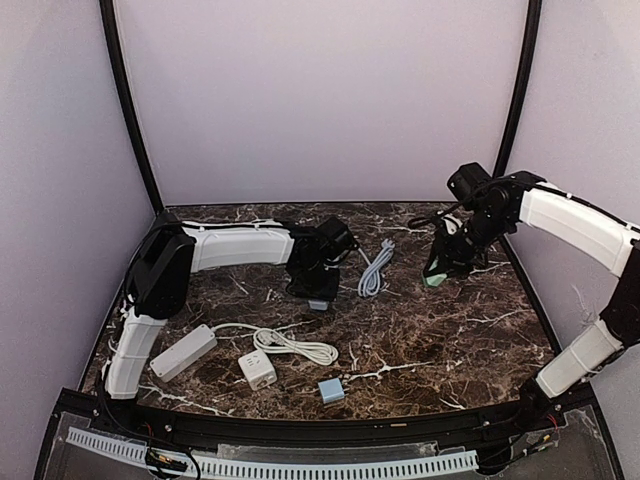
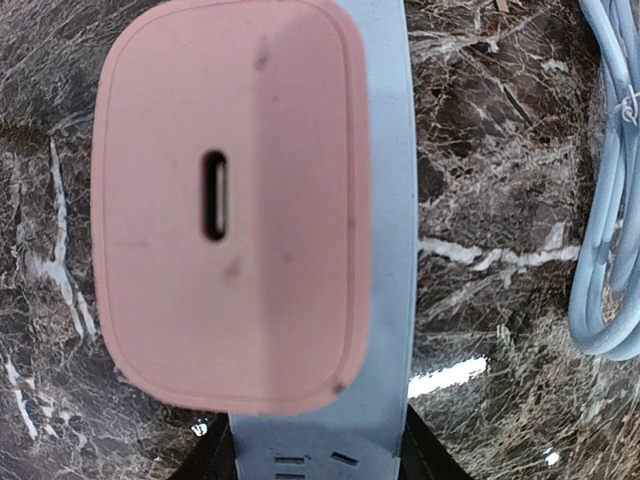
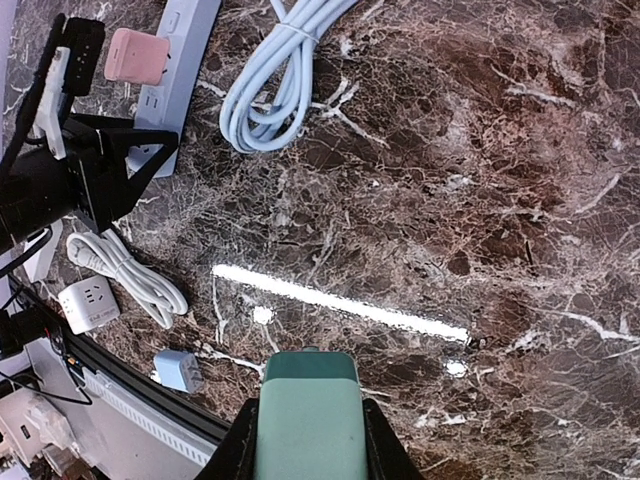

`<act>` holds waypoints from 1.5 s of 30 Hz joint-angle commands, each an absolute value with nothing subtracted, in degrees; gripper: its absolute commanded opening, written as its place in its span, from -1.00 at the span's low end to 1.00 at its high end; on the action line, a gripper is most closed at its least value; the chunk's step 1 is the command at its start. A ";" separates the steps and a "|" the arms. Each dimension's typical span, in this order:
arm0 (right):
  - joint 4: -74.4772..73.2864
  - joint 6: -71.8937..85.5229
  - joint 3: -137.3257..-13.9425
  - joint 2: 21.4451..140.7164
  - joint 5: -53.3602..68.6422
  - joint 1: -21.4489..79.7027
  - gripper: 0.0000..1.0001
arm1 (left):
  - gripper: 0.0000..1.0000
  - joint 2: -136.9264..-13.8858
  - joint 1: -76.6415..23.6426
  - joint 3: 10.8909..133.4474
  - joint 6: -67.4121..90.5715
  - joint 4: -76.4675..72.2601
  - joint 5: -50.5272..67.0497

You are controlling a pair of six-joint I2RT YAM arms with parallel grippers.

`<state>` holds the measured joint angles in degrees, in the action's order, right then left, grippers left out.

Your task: Insert the plug

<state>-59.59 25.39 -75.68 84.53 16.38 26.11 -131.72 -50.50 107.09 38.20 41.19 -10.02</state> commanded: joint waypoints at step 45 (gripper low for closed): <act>-64.33 52.42 -97.61 93.12 10.99 34.85 -1.00 | 0.97 -87.92 -48.69 79.55 13.63 38.18 -12.24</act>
